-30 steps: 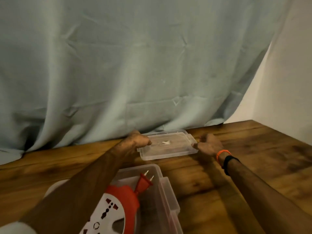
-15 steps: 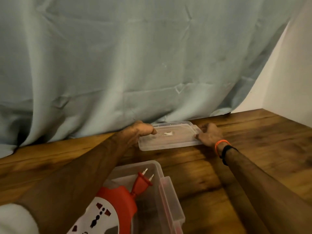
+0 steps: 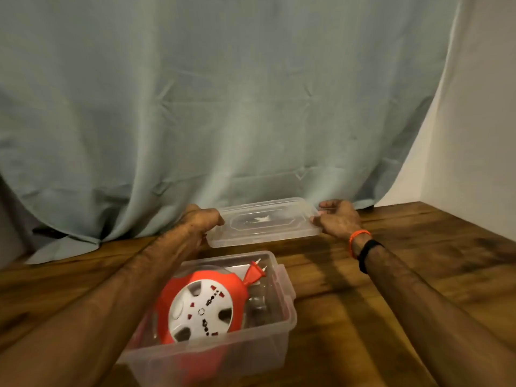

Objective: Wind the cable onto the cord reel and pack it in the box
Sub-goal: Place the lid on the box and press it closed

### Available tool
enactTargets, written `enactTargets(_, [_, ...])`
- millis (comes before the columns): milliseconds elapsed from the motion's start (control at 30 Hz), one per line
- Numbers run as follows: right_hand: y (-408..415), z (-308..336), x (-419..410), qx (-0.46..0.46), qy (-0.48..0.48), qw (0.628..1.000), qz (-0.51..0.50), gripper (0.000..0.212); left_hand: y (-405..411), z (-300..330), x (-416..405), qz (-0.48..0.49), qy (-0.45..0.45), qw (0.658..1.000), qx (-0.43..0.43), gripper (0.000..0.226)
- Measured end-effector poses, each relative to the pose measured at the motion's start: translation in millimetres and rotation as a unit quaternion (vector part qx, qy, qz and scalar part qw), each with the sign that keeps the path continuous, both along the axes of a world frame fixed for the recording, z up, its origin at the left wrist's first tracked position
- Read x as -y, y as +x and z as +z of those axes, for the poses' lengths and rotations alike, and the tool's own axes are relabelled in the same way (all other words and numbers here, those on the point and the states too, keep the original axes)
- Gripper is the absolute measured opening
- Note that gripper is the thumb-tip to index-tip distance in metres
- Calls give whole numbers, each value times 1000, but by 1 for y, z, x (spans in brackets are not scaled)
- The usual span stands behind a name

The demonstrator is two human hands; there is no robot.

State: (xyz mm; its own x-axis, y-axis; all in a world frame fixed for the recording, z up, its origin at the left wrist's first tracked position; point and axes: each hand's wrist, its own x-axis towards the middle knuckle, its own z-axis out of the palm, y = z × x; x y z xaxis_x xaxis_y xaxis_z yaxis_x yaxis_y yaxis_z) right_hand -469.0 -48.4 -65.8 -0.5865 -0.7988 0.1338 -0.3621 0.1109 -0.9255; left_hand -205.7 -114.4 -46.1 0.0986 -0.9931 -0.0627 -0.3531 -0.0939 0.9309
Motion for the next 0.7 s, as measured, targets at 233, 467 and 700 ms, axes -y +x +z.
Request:
enactTargets(233, [55, 4, -33, 66, -5, 996, 54, 17, 76, -3, -53, 53, -25, 996, -61, 29])
enactTargets(467, [86, 3, -56, 168, 7, 978, 126, 8, 114, -9, -88, 74, -28, 990, -117, 41])
enactTargets(700, [96, 12, -78, 140, -31, 979, 144, 20, 131, 0, -110, 91, -35, 978, -187, 33])
